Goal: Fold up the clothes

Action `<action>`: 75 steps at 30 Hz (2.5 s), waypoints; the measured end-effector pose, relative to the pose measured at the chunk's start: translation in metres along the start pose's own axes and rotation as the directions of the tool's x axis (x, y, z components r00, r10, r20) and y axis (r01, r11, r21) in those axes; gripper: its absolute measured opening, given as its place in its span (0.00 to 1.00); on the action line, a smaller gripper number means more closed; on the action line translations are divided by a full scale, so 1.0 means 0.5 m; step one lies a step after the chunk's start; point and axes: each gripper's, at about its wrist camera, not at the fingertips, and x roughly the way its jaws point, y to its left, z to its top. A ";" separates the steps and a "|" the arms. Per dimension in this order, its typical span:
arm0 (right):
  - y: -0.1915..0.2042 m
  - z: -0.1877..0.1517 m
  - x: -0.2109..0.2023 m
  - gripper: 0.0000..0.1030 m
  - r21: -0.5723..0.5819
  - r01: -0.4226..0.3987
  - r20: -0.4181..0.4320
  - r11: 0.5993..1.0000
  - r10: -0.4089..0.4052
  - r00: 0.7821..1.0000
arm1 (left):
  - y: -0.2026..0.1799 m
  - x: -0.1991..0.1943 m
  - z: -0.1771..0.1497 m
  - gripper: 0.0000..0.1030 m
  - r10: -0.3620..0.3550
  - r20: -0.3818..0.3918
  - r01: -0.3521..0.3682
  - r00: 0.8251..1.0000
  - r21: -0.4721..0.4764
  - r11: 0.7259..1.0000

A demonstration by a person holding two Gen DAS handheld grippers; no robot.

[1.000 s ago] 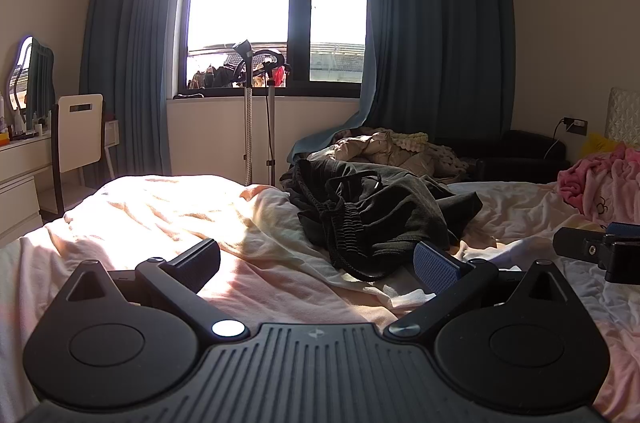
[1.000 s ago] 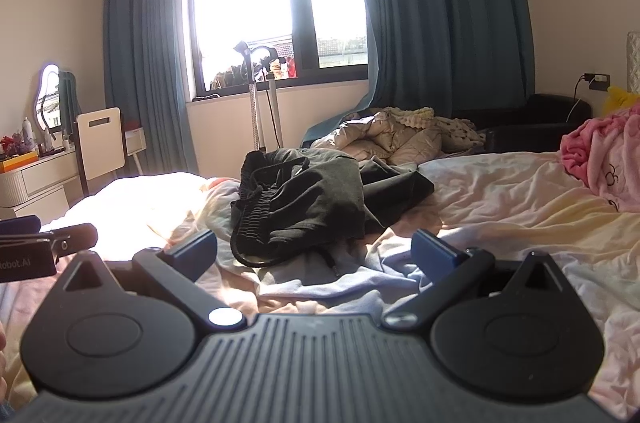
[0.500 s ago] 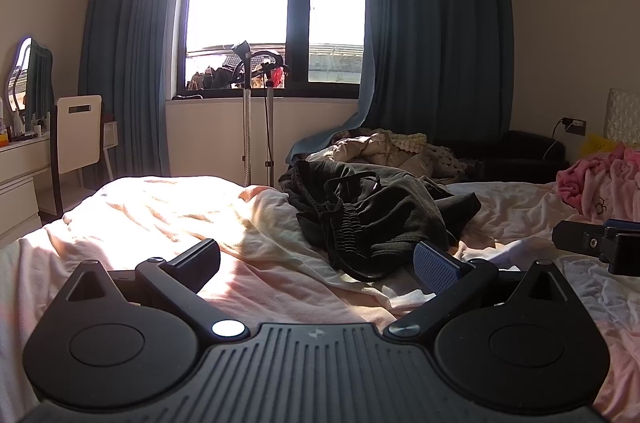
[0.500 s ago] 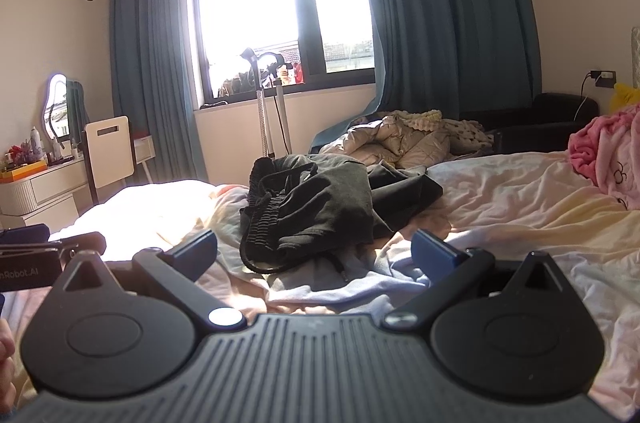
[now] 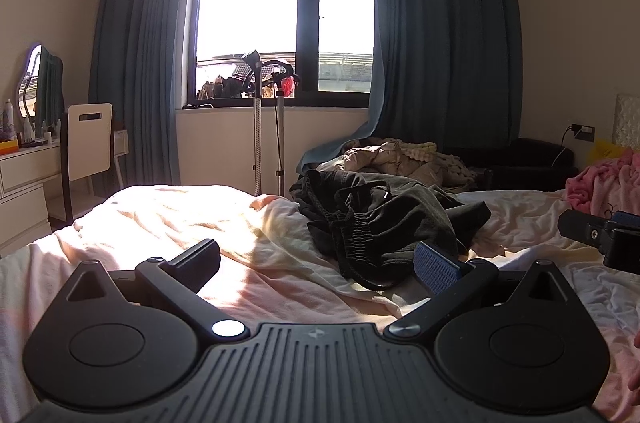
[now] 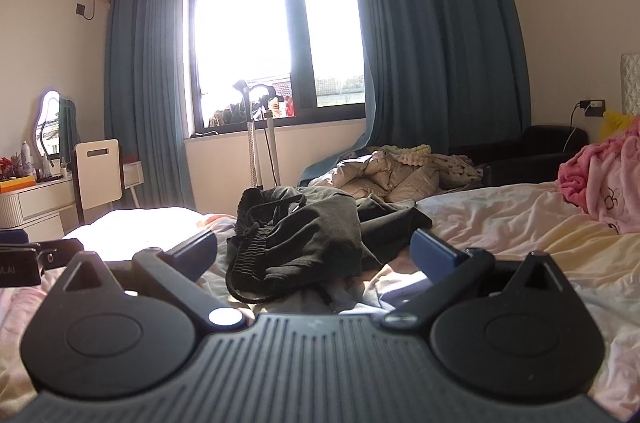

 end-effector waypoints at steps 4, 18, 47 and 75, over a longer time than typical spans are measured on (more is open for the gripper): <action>-0.008 0.003 0.010 1.00 0.004 0.025 -0.021 1.000 -0.025 0.999 | -0.005 0.009 -0.002 1.00 -0.005 -0.022 0.005 1.000 0.006 1.000; -0.044 -0.013 0.035 1.00 0.052 0.064 -0.037 0.997 -0.062 0.997 | -0.071 0.117 0.020 1.00 -0.067 -0.080 0.069 0.995 0.014 0.998; -0.147 -0.092 0.159 1.00 0.189 0.152 -0.174 0.970 -0.119 0.977 | -0.169 0.642 -0.099 0.80 -0.221 -0.293 -0.034 0.930 -0.668 0.743; -0.043 -0.136 0.180 1.00 -0.052 0.034 -0.231 0.998 -0.045 0.972 | 0.416 0.299 0.410 0.09 0.140 0.149 -0.022 0.979 -0.602 0.798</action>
